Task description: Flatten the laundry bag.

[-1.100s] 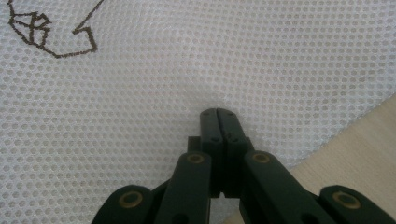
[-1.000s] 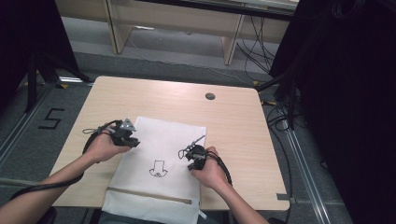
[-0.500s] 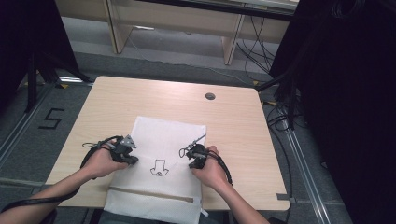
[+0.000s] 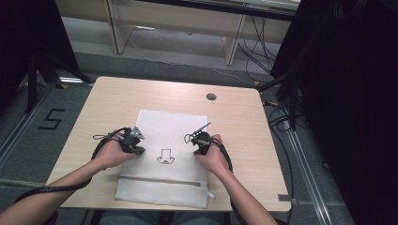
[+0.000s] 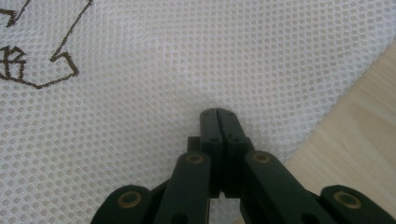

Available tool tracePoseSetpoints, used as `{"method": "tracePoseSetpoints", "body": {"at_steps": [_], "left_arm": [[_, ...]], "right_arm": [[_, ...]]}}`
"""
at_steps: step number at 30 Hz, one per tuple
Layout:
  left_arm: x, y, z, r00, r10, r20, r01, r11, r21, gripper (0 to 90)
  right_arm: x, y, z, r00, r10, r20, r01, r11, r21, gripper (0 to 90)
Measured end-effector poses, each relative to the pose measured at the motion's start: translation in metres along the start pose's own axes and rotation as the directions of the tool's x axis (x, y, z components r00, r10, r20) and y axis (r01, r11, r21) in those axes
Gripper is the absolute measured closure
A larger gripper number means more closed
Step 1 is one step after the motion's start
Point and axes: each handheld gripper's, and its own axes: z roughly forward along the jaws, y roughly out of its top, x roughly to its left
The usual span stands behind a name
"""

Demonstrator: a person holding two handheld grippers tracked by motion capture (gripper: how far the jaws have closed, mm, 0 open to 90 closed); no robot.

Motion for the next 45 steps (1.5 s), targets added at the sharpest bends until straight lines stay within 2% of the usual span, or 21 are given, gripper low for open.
{"method": "tracePoseSetpoints", "body": {"at_steps": [2,5,8,13,14,15,17,21,27,29,30,33,34,35,37,40,41,42,43,44,45], "left_arm": [[0.0,-0.001,0.001,0.9998,-0.01,-0.015,0.01,0.9998,-0.018,88.0],[-0.001,-0.005,-0.002,0.9993,-0.014,-0.034,0.012,0.9989,-0.046,82.4],[-0.006,-0.01,-0.01,0.9999,0.005,-0.015,-0.005,0.9991,-0.042,82.2],[-0.017,-0.02,-0.025,0.9996,0.006,0.026,-0.005,0.9993,-0.037,81.5],[-0.018,-0.023,-0.025,0.9997,0.0,0.025,0.002,0.999,-0.045,81.2],[-0.02,-0.026,-0.026,0.9997,0.005,0.025,-0.004,0.9993,-0.038,81.1],[-0.021,-0.031,-0.027,0.9995,0.012,0.031,-0.012,0.9998,-0.015,80.9],[-0.024,-0.033,-0.028,0.9997,-0.002,0.026,0.002,1.0,-0.005,80.9],[-0.031,-0.034,-0.026,0.9994,0.03,0.017,-0.031,0.9992,0.026,80.8],[-0.033,-0.033,-0.026,0.9995,0.024,0.018,-0.025,0.9994,0.025,81.1],[-0.033,-0.033,-0.026,0.9993,0.031,0.022,-0.032,0.9991,0.028,81.1],[-0.034,-0.033,-0.024,0.9995,0.021,0.025,-0.022,0.9996,0.016,81.1],[-0.034,-0.033,-0.024,0.9995,0.031,0.012,-0.031,0.9995,0.012,81.1],[-0.034,-0.032,-0.024,0.9992,0.035,0.02,-0.035,0.9993,0.013,81.1],[-0.036,-0.03,-0.021,0.9995,0.022,0.024,-0.023,0.9997,0.005,81.1],[-0.038,-0.026,-0.02,0.9989,0.04,0.023,-0.04,0.9991,0.012,81.3],[-0.039,-0.026,-0.018,0.9993,0.034,0.014,-0.034,0.9994,-0.006,81.3],[-0.039,-0.026,-0.018,0.9991,0.043,0.006,-0.043,0.9991,-0.003,81.3],[-0.039,-0.026,-0.019,0.9987,0.05,0.005,-0.05,0.9987,-0.005,81.3],[-0.039,-0.026,-0.018,0.9992,0.039,0.01,-0.039,0.9992,-0.005,81.4],[-0.039,-0.026,-0.018,0.9992,0.034,0.018,-0.034,0.9994,-0.008,81.3]], "right_arm": [[-0.002,0.0,0.001,0.9998,-0.02,-0.002,0.02,1.0,-0.021,89.2],[-0.002,-0.007,-0.004,0.9998,0.009,-0.017,-0.01,0.998,-0.069,88.0],[0.003,-0.015,-0.017,0.9997,-0.005,-0.025,0.003,0.996,-0.093,88.7],[0.015,-0.035,-0.034,0.9976,-0.055,-0.042,0.052,0.997,-0.062,90.0],[0.019,-0.04,-0.037,0.9987,-0.029,-0.042,0.028,0.999,-0.034,90.0],[0.019,-0.045,-0.037,0.9973,-0.052,-0.051,0.05,0.998,-0.042,90.0],[0.023,-0.054,-0.04,0.9971,-0.038,-0.066,0.038,0.999,-0.013,90.0],[0.026,-0.065,-0.038,0.9961,-0.054,-0.07,0.055,0.998,0.01,90.0],[0.025,-0.069,-0.03,0.9952,-0.062,-0.075,0.065,0.997,0.033,90.0],[0.025,-0.068,-0.029,0.9965,-0.033,-0.076,0.037,0.998,0.045,90.0],[0.023,-0.068,-0.029,0.9959,-0.049,-0.076,0.051,0.998,0.036,90.0],[0.021,-0.067,-0.029,0.997,-0.036,-0.068,0.039,0.999,0.038,90.0],[0.021,-0.067,-0.029,0.998,-0.011,-0.062,0.014,0.999,0.052,90.0],[0.019,-0.067,-0.029,0.9975,-0.037,-0.061,0.039,0.999,0.037,90.0],[0.018,-0.068,-0.029,0.9984,-0.029,-0.049,0.032,0.998,0.047,90.0],[0.016,-0.069,-0.03,0.9984,-0.04,-0.041,0.042,0.998,0.047,90.0],[0.017,-0.07,-0.031,0.9992,-0.012,-0.039,0.015,0.998,0.068,90.0],[0.015,-0.07,-0.031,0.9988,-0.03,-0.038,0.032,0.998,0.054,90.0],[0.015,-0.071,-0.031,0.9989,-0.024,-0.04,0.026,0.998,0.054,90.0],[0.016,-0.071,-0.032,0.999,0.007,-0.043,-0.004,0.997,0.072,90.0],[0.015,-0.072,-0.032,0.9993,-0.011,-0.036,0.013,0.998,0.064,90.0]]}}
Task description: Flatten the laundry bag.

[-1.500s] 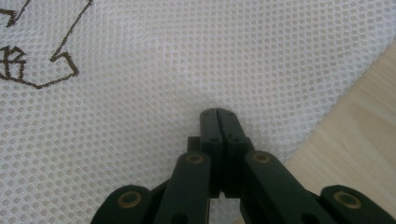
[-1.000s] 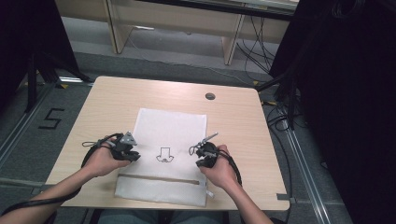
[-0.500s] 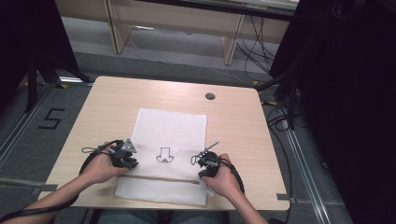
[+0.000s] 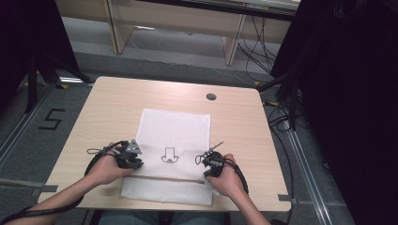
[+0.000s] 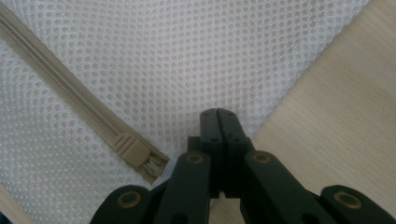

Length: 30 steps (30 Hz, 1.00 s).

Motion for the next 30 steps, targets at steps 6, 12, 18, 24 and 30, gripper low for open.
{"method": "tracePoseSetpoints", "body": {"at_steps": [6,12,18,24,30], "left_arm": [[-0.001,-0.001,0.0,0.9999,-0.01,0.004,0.01,0.9999,-0.005,81.3],[0.001,-0.001,-0.001,1.0,-0.002,0.006,0.002,1.0,-0.005,80.9],[0.004,0.0,-0.002,0.9996,-0.027,0.007,0.027,0.9996,-0.008,76.6],[0.005,0.005,-0.01,0.9995,-0.031,0.001,0.031,0.9886,-0.147,59.6],[0.004,0.009,-0.011,0.9986,-0.039,0.035,0.045,0.9752,-0.216,47.2]], "right_arm": [[0.001,0.0,0.0,0.9994,-0.034,0.01,0.034,0.999,-0.01,90.0],[0.003,0.0,0.0,0.9996,-0.024,0.012,0.024,1.0,0.0,90.0],[-0.001,-0.001,0.0,0.9999,-0.002,-0.013,0.002,1.0,-0.016,88.0],[-0.011,-0.007,-0.022,0.998,0.06,-0.022,-0.063,0.988,-0.144,79.2],[-0.03,-0.014,-0.026,0.9959,0.09,-0.005,-0.089,0.973,-0.214,74.5]]}}
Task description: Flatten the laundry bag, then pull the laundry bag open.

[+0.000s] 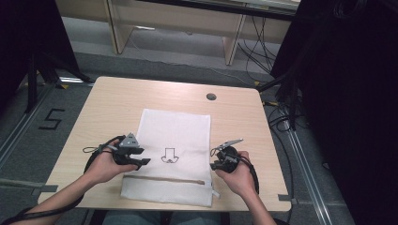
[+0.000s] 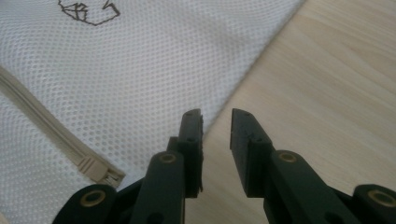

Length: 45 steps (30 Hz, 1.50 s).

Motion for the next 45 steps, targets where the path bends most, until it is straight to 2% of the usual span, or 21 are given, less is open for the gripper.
{"method": "tracePoseSetpoints", "body": {"at_steps": [3,4,6,9,11,12,15,18,20,22,25,27,29,31,32,34,38,40,41,42,45], "left_arm": [[0.0,-0.001,0.001,0.9996,-0.028,0.009,0.028,0.9996,-0.007,45.1],[0.001,-0.001,0.001,1.0,-0.006,0.006,0.006,1.0,-0.003,44.4],[0.001,-0.002,0.001,0.9993,-0.037,-0.002,0.037,0.9993,-0.011,44.0],[0.002,-0.002,0.001,0.9997,-0.024,0.002,0.024,0.9996,-0.012,44.0],[0.001,-0.003,0.001,0.9995,-0.031,0.0,0.031,0.9995,-0.007,44.0],[0.001,-0.002,0.001,1.0,-0.008,0.005,0.008,1.0,-0.005,44.0],[0.0,-0.002,0.0,0.9998,-0.017,0.015,0.017,0.9996,-0.023,44.5],[-0.001,-0.001,0.0,0.9989,-0.035,0.033,0.037,0.9985,-0.042,45.3],[-0.001,0.0,0.001,0.9993,-0.015,0.034,0.016,0.999,-0.041,46.2],[-0.003,0.001,0.003,0.9985,-0.025,0.048,0.028,0.9979,-0.059,47.4],[-0.006,0.003,0.004,0.9979,0.0,0.065,0.003,0.9985,-0.054,48.5],[-0.01,0.004,0.005,0.9969,-0.003,0.079,0.008,0.9977,-0.067,49.2],[-0.013,0.005,0.005,0.995,0.006,0.1,0.002,0.9974,-0.072,49.3],[-0.016,0.007,0.006,0.9922,0.006,0.125,0.003,0.9975,-0.071,49.4],[-0.019,0.008,0.007,0.9911,0.009,0.133,0.001,0.9971,-0.076,49.6],[-0.023,0.012,0.008,0.9897,0.021,0.141,-0.01,0.9968,-0.079,49.8],[-0.036,0.022,0.012,0.9813,0.041,0.188,-0.025,0.9961,-0.085,51.3],[-0.044,0.028,0.016,0.9741,0.073,0.214,-0.055,0.9947,-0.087,52.2],[-0.048,0.031,0.018,0.9707,0.077,0.228,-0.06,0.9947,-0.083,52.6],[-0.052,0.034,0.021,0.9665,0.089,0.24,-0.07,0.9937,-0.087,53.3],[-0.064,0.042,0.029,0.9535,0.127,0.273,-0.109,0.9907,-0.082,55.4]], "right_arm": [[-0.005,-0.002,-0.003,0.9998,0.021,0.005,-0.021,1.0,-0.015,73.5],[-0.005,-0.002,-0.005,0.9994,0.034,0.002,-0.033,0.999,-0.014,73.1],[-0.007,-0.003,-0.006,0.9993,0.037,0.009,-0.036,0.999,-0.024,72.8],[-0.008,-0.003,-0.008,0.9986,0.053,0.006,-0.052,0.998,-0.018,72.7],[-0.011,-0.003,-0.007,0.9993,0.025,0.027,-0.024,0.999,-0.032,72.4],[-0.009,-0.003,-0.008,0.9994,0.031,0.013,-0.031,0.999,-0.026,72.0],[-0.007,-0.003,-0.007,0.9991,0.042,-0.007,-0.043,0.999,-0.024,71.6],[-0.005,-0.003,-0.007,0.9998,0.015,-0.013,-0.015,1.0,0.002,74.0],[-0.003,-0.004,-0.007,0.9997,0.016,-0.018,-0.016,1.0,0.022,78.5],[-0.004,-0.006,-0.008,0.9985,-0.025,-0.049,0.026,0.999,0.02,83.5],[-0.002,-0.011,-0.011,0.9972,-0.007,-0.075,0.012,0.998,0.066,89.8],[-0.003,-0.015,-0.01,0.9945,-0.042,-0.096,0.048,0.997,0.062,90.0],[0.001,-0.02,-0.01,0.994,-0.015,-0.108,0.026,0.995,0.097,90.0],[0.004,-0.02,-0.009,0.9895,-0.051,-0.135,0.064,0.994,0.088,90.0],[0.008,-0.019,-0.01,0.9917,-0.021,-0.127,0.035,0.993,0.113,90.0],[0.012,-0.016,-0.007,0.9876,-0.055,-0.147,0.07,0.992,0.104,90.0],[0.02,-0.014,0.001,0.9873,-0.036,-0.155,0.062,0.984,0.165,90.0],[0.02,-0.016,0.005,0.9873,-0.03,-0.156,0.059,0.981,0.187,90.0],[0.018,-0.016,0.008,0.9843,-0.056,-0.167,0.086,0.981,0.176,90.0],[0.02,-0.017,0.007,0.986,-0.018,-0.166,0.051,0.98,0.194,90.0],[0.02,-0.016,0.01,0.9875,-0.028,-0.155,0.058,0.98,0.193,90.0]]}}
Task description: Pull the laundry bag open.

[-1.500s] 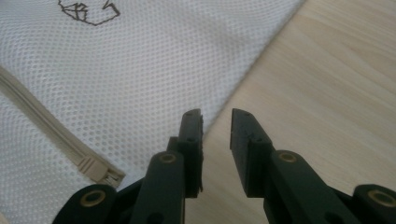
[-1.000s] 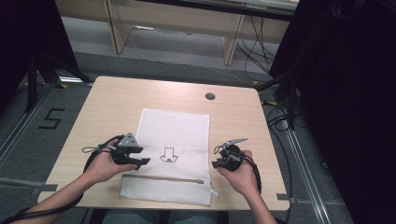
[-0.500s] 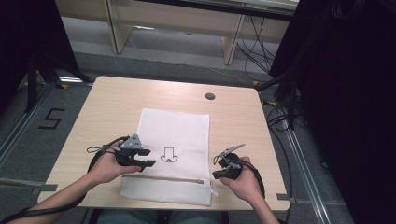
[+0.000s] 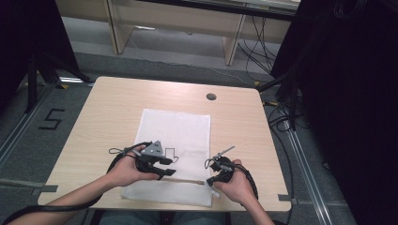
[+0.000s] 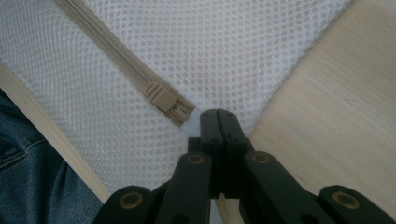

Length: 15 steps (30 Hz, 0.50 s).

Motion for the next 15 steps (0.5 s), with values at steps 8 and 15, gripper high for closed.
{"method": "tracePoseSetpoints", "body": {"at_steps": [8,15], "left_arm": [[-0.016,0.011,0.033,0.9942,0.078,0.073,-0.082,0.9957,0.044,59.4],[-0.024,0.02,0.056,0.988,0.112,0.106,-0.119,0.9908,0.064,62.9]], "right_arm": [[0.0,-0.002,0.006,0.9999,0.013,-0.005,-0.013,1.0,0.007,90.0],[0.002,-0.002,0.006,1.0,0.007,0.002,-0.007,1.0,-0.002,90.0]]}}
